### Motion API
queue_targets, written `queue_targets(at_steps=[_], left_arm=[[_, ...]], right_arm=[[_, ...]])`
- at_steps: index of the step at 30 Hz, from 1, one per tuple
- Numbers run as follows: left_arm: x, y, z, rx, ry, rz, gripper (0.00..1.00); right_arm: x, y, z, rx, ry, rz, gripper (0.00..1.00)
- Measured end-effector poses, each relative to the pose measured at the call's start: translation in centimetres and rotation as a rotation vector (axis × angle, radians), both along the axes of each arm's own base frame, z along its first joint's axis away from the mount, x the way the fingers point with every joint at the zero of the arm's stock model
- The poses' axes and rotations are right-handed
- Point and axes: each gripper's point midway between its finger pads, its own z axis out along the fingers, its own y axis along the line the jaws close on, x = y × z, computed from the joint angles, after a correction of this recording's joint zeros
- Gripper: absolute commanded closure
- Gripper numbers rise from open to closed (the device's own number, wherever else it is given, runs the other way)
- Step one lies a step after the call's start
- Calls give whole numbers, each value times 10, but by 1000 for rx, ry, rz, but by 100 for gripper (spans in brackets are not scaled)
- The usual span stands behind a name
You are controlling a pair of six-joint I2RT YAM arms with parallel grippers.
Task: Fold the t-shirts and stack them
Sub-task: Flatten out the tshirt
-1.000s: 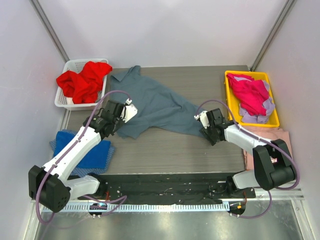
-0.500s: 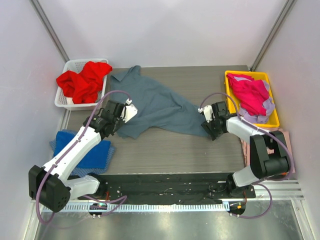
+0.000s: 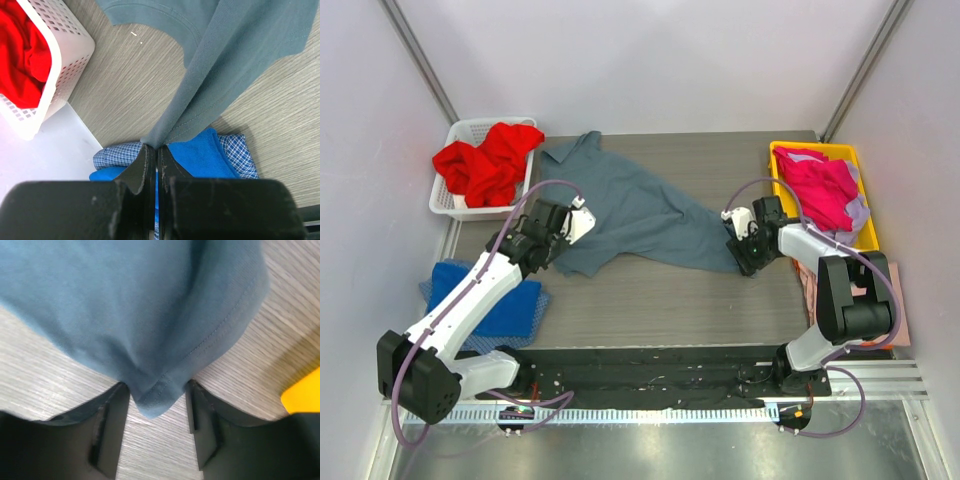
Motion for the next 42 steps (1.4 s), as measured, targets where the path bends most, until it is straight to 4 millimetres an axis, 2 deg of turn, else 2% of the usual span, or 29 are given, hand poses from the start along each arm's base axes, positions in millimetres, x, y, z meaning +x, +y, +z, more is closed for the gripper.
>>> queue_targets(at_steps=[2,4,5,8,15,17,20,23,26,29,32,36,39,42], left_arm=[[1,0,1,0,-2,-1,100],[1,0,1,1,-1,-1,100],[1,0,1,1,-1,-1,100],[1,0,1,2,-2,-1,100],[2,-1,2,-11,-11,8,100],[5,-4,3,-36,-26,25,100],[10,-12,5,-97,-52,49,100],[18,-22,17,-167,-96,66,100],[25,-31,42,-248,-167,71,100],[26,-38,77,-333,-245,53,100],[22,-40,109,-392,-317,32,100],[17,-38,143,-426,-396,17,100],[18,-36,172,-436,-455,8,100],[23,-33,208,-451,-538,18,100]], right_arm=[[-2,3,-1,16,12,20,66],[-5,6,-2,30,33,33,77],[-6,8,-2,32,42,42,86],[-8,10,-2,42,55,59,99],[-11,6,1,21,59,66,99],[-19,-1,3,-15,84,55,99],[-26,-10,21,-59,79,35,99],[-12,-16,69,-85,-32,0,99],[18,-18,149,-79,-252,-48,99],[29,-18,221,-54,-434,-78,99],[22,-19,260,-34,-522,-96,99],[9,-20,285,-18,-556,-111,99],[9,-19,309,-3,-600,-126,99],[16,-20,345,12,-679,-145,99]])
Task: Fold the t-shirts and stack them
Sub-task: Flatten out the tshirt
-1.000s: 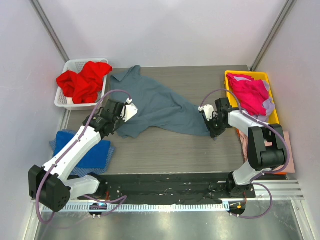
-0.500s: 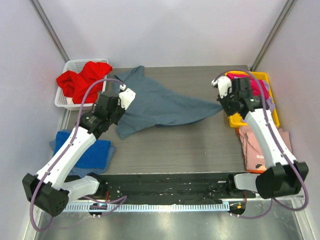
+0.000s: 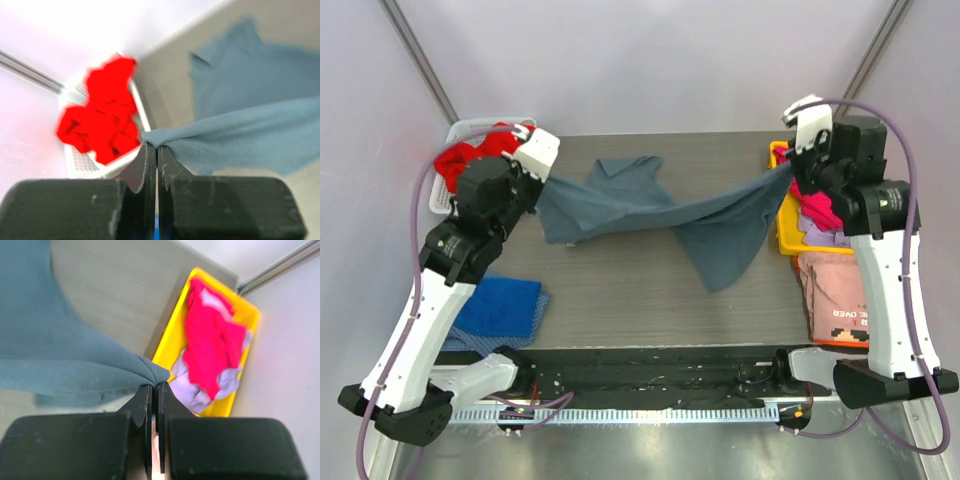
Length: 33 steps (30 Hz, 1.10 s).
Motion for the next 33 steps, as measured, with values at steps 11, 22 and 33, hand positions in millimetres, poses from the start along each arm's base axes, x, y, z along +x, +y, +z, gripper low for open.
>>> queue_targets(at_steps=[11,22,33], left_arm=[[52,20,132,-112,-302,218,100],[-4,29,177,-193,-404,123,100],[-154,77,229,-366,-674,27,100]], right_arm=[[68,-7,121,43,-297,-111,99],[15,-8,151,94,-387,-97,99],[-147,-16,224,190,-730,-40,99]])
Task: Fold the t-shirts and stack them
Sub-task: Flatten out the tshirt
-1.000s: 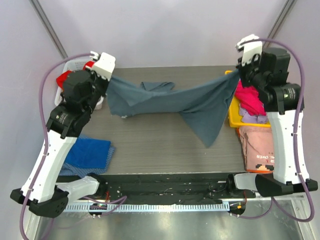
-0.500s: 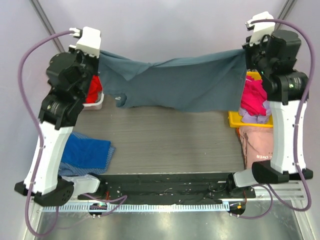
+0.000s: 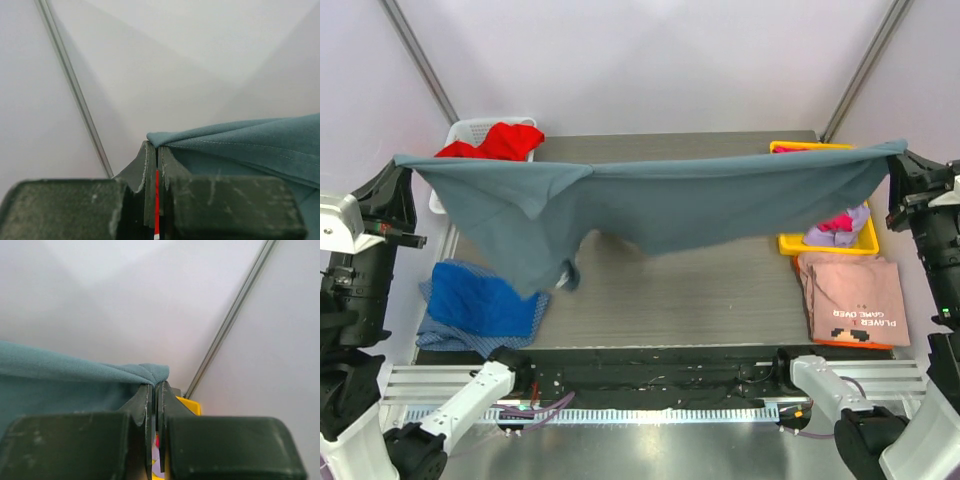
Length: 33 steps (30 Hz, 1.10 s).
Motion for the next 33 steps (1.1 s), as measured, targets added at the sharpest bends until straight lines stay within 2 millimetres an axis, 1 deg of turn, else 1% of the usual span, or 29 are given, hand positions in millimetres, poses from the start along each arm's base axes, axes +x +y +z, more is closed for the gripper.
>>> queue_targets(at_steps=[2,4,6,8,9,12,14,15,17,18,20,22,23,24,26,28,30,33], left_arm=[[1,0,5,-2,-6,2,100],[9,-2,12,0,-5,11,100],[24,-4,17,10,1,28,100],[46,-8,19,30,18,61,100],[62,-10,18,48,28,85,100],[103,-17,13,94,62,143,100],[139,-25,7,136,82,185,100],[160,-30,2,156,97,203,100],[190,-35,-3,174,116,230,100],[211,-39,-9,188,136,242,100],[248,-40,-22,195,182,266,100],[277,-35,-29,185,209,294,100],[287,-31,-31,174,218,307,100],[294,-26,-31,166,223,319,100],[297,-19,-28,145,221,334,100],[291,-13,-17,117,196,342,100],[278,-8,1,86,150,345,100],[249,-1,27,53,84,343,100]], right_arm=[[0,0,4,2,-12,0,99],[12,0,2,2,9,-2,99],[31,1,1,1,39,-5,99],[55,0,-4,0,78,-15,99],[69,0,-8,0,102,-21,99],[104,-3,-20,-4,151,-41,99],[129,-6,-33,-13,185,-68,99],[142,-8,-41,-20,207,-82,99],[168,-13,-56,-36,254,-110,99],[181,-14,-63,-42,271,-120,99],[204,-16,-76,-50,305,-134,99],[221,-16,-88,-55,336,-140,99],[228,-16,-92,-56,348,-142,99],[233,-16,-94,-57,353,-141,99],[238,-16,-88,-59,341,-143,99],[240,-16,-69,-58,295,-145,99],[234,-16,-42,-53,223,-147,99],[216,-18,-4,-42,109,-154,99]])
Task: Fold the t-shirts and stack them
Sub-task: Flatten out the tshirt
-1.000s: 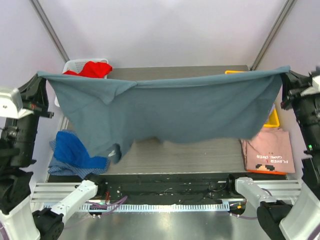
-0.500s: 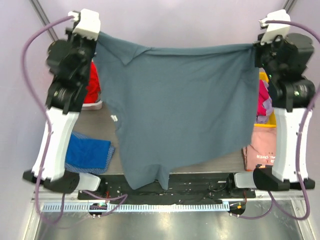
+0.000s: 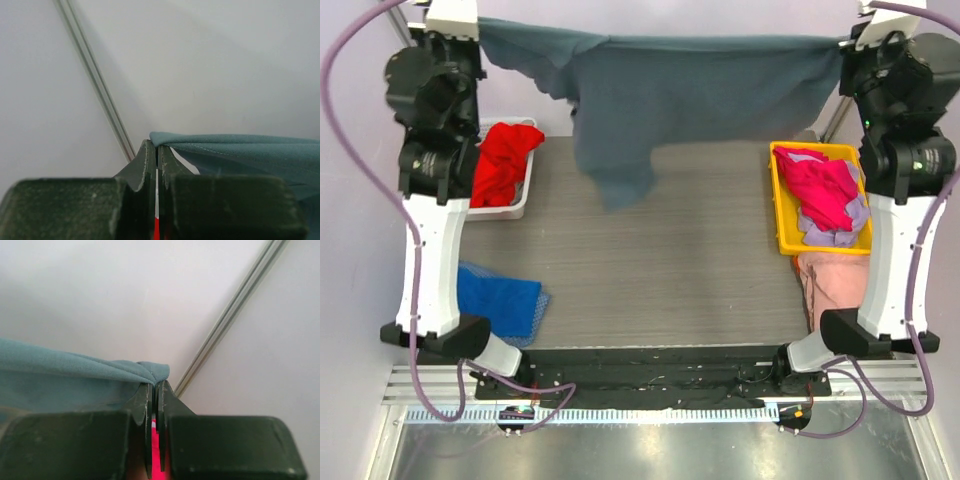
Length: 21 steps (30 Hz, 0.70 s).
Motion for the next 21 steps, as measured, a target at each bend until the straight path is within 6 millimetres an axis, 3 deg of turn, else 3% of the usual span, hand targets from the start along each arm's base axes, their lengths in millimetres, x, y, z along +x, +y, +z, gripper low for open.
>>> queue_targets(at_steps=[3,5,8,11,15,17,18,19,21], left_arm=[[-33,6,18,-10,-59,-9,100],[-56,9,21,-12,-91,-21,100],[-81,10,0,-2,-79,-47,100],[-84,6,-45,6,-8,-78,100],[-71,-8,-155,32,210,-149,100],[-63,-17,-221,44,348,-191,100],[-59,-22,-257,54,432,-214,100],[-59,-26,-301,66,542,-242,100],[-68,-34,-348,77,674,-294,100]], right_arm=[[-21,-1,18,2,-60,-1,99],[-34,-1,18,2,-74,3,99],[-50,1,-11,-1,-26,20,99],[-57,5,-66,-6,70,42,99],[-58,8,-161,-10,262,64,99],[-60,11,-223,-11,403,83,99],[-61,12,-241,-10,446,88,99],[-65,14,-271,-10,521,105,99],[-72,18,-300,-10,598,131,99]])
